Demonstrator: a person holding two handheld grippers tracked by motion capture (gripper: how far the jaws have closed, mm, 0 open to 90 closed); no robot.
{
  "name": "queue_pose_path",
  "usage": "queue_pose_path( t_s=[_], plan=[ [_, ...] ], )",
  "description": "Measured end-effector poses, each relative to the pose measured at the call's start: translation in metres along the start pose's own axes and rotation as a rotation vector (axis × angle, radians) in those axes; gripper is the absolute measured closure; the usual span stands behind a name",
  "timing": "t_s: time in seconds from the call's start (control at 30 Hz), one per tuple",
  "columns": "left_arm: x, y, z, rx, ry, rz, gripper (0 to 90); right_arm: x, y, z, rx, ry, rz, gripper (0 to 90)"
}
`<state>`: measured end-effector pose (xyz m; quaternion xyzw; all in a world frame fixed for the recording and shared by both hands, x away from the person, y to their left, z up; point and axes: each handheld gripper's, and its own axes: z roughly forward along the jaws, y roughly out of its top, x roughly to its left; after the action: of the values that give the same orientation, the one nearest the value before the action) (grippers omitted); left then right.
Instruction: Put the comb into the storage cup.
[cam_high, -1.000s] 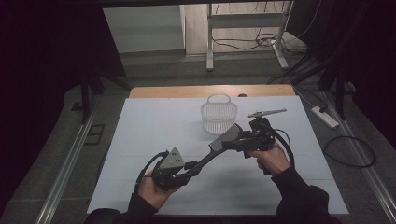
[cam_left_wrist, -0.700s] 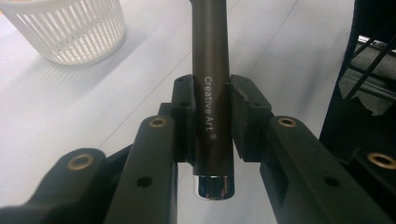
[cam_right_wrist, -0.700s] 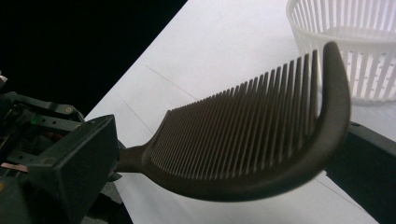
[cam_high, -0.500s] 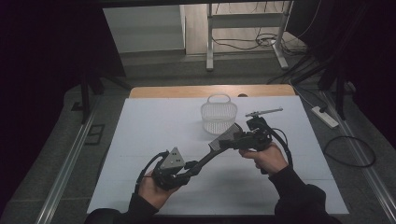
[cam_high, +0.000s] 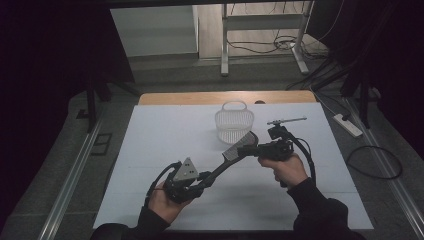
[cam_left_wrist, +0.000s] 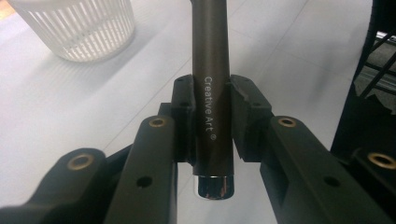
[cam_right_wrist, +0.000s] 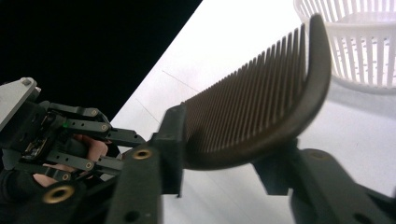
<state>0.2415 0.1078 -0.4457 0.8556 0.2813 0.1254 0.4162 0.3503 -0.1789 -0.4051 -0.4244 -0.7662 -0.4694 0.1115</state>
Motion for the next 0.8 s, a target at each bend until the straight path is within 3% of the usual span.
queue_pose_path(
  t_s=[0.1, 0.27, 0.37, 0.53, 0.8],
  plan=[
    [0.001, 0.0, 0.002, 0.009, -0.006, -0.002, 72.2, -0.002, -0.001, 0.0, -0.002, 0.021, 0.021, 64.3],
    [0.003, -0.001, 0.012, 0.041, 0.003, 0.012, 71.8, -0.007, -0.002, 0.001, -0.023, 0.124, 0.106, 78.0],
    [0.003, 0.0, 0.018, 0.063, 0.01, 0.013, 71.4, -0.007, -0.002, 0.002, -0.027, 0.174, 0.117, 82.8],
    [0.005, 0.0, 0.02, 0.06, 0.002, -0.001, 68.4, -0.004, -0.002, 0.001, -0.03, 0.178, 0.1, 83.3],
    [0.007, 0.0, 0.02, 0.05, 0.012, -0.018, 43.7, -0.003, -0.003, -0.001, -0.048, 0.159, 0.069, 83.4]
  ],
)
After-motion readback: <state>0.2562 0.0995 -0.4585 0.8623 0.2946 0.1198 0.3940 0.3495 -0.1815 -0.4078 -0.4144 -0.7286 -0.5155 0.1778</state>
